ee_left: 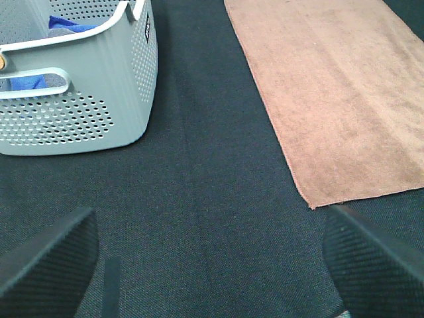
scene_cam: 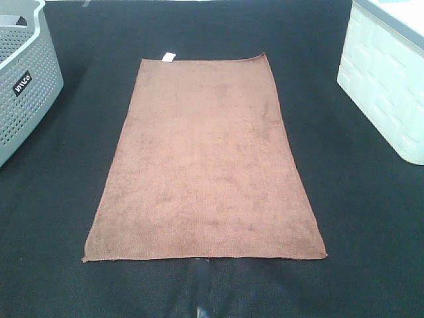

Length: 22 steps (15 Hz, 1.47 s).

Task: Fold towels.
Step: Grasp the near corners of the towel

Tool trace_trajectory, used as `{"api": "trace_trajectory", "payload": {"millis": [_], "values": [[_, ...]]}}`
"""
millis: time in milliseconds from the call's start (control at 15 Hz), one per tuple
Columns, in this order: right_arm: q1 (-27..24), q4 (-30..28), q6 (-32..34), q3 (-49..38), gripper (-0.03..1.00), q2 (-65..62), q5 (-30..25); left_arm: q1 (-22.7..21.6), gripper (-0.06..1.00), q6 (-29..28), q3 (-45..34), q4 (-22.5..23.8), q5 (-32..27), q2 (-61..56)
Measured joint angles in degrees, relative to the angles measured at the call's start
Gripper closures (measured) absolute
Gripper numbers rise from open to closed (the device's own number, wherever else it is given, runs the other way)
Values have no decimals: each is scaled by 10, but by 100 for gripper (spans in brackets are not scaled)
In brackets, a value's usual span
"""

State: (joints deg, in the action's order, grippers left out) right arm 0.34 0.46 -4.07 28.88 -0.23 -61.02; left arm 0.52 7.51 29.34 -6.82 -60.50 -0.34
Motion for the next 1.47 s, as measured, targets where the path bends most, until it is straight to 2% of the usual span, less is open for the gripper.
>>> {"api": "trace_trajectory", "payload": {"millis": [1467], "values": [[0, -1, 0, 0, 6, 0, 0, 0, 7, 0, 0, 0, 0, 0]]}}
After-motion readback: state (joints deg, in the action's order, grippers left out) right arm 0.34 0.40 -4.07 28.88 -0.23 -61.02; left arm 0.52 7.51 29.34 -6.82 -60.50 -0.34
